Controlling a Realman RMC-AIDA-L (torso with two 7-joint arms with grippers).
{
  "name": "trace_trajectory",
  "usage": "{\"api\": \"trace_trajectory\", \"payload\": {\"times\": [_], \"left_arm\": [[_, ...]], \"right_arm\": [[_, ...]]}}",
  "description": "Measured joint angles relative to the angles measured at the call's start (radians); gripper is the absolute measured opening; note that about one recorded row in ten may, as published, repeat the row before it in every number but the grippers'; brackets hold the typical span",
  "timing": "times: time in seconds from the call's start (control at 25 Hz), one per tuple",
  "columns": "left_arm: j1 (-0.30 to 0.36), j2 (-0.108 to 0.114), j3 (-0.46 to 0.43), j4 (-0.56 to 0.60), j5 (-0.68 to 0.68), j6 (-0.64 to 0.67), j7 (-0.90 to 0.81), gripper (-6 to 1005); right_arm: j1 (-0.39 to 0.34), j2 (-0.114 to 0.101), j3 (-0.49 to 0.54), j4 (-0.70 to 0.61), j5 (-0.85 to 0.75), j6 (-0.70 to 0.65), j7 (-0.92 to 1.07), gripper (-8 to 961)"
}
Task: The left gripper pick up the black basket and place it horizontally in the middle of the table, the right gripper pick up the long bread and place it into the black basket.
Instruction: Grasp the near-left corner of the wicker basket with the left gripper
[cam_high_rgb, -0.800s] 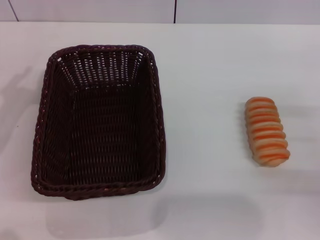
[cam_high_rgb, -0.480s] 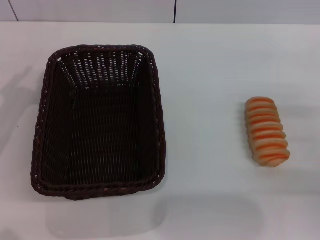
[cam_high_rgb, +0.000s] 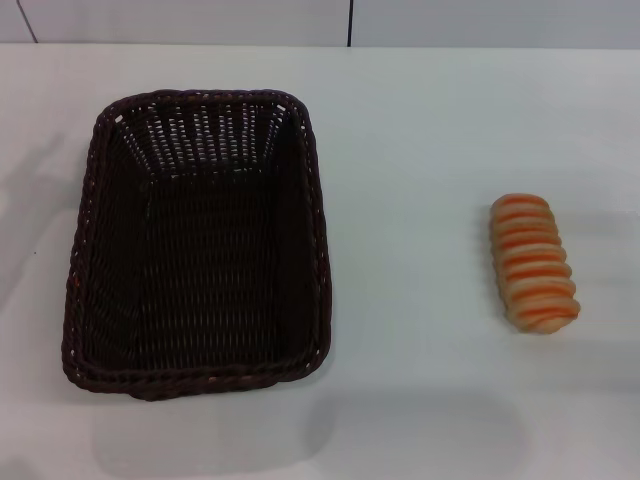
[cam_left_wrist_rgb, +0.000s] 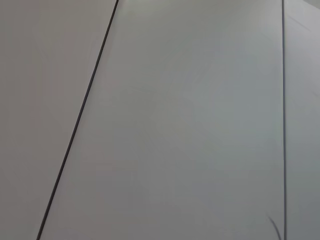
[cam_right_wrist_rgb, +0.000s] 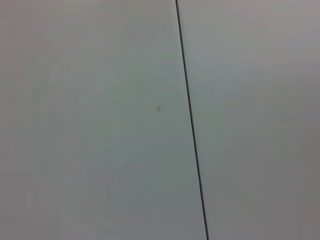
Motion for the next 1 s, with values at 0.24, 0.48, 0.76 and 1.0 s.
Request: {"api": "trace_trajectory", "payload": {"times": [0.24,0.48,0.76,1.0], "left_arm": [[0.003,0.000,0.007,0.000,0.000,0.000,-0.002,452],[0.003,0.000,0.008,0.000,0.000,0.000,-0.005,452],[0.004,0.000,0.009,0.000,0.000,0.000,-0.005,452],[0.006,0.000,0.009,0.000,0.000,0.000,-0.005,453]], "right_arm": [[-0.001,0.000,-0.002,0.001,0.000,-0.005,0.000,702],[-0.010,0.001,-0.014,0.008,0.000,-0.014,0.001,702],[-0.011,0.002,-0.017,0.009,0.000,-0.014,0.001,702],[-0.010,0.001,-0.027,0.010,0.000,-0.014,0.001,701]]}}
